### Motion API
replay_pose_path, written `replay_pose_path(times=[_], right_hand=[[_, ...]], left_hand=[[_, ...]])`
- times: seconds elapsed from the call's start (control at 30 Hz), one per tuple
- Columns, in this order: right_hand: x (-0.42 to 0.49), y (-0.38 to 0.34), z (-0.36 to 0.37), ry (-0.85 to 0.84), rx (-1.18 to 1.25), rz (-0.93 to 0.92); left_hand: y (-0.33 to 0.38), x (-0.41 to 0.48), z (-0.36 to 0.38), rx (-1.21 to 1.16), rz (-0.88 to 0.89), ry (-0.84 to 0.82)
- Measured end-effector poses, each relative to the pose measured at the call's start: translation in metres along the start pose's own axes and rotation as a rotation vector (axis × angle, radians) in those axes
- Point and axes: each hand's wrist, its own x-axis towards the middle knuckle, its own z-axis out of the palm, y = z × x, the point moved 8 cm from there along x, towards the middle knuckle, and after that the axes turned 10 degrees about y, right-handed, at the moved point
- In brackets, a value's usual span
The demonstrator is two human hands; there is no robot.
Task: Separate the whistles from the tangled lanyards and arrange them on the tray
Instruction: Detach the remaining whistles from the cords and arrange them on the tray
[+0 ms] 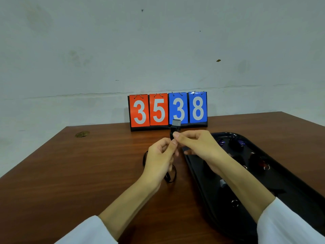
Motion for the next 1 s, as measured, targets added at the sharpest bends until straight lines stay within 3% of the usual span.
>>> replay_pose_path(times=[0.1, 0.17, 0.23, 0.3, 0.5, 0.7, 0.87, 1.0], right_hand=[[-0.001, 0.0, 0.0, -0.01, 0.063, 0.012], [0.0, 0.0, 0.0, -0.017, 0.227, 0.072], [0.002, 0.002, -0.005, 0.017, 0.411, 0.153], [0.004, 0.004, -0.014, 0.075, 0.434, 0.183], [0.012, -0.003, -0.031, 0.151, -0.108, -0.052], [0.006, 0.003, -0.015, 0.008, -0.64, -0.184], [-0.001, 0.01, 0.003, -0.229, -0.694, -0.233], [-0.014, 0.008, 0.019, -0.451, -0.543, -0.225]], left_hand=[[-0.001, 0.0, 0.0, 0.0, -0.002, -0.025], [-0.002, 0.0, 0.003, -0.011, -0.025, -0.078], [-0.006, 0.0, 0.006, -0.021, -0.067, -0.143], [-0.007, 0.002, 0.006, 0.001, -0.087, -0.195], [-0.018, 0.01, -0.004, 0.28, -0.117, -0.237], [0.003, 0.016, -0.015, 0.741, 0.315, -0.158], [0.026, 0.01, -0.017, 0.721, 0.596, -0.074], [0.025, 0.015, -0.024, 0.618, 0.518, -0.052]])
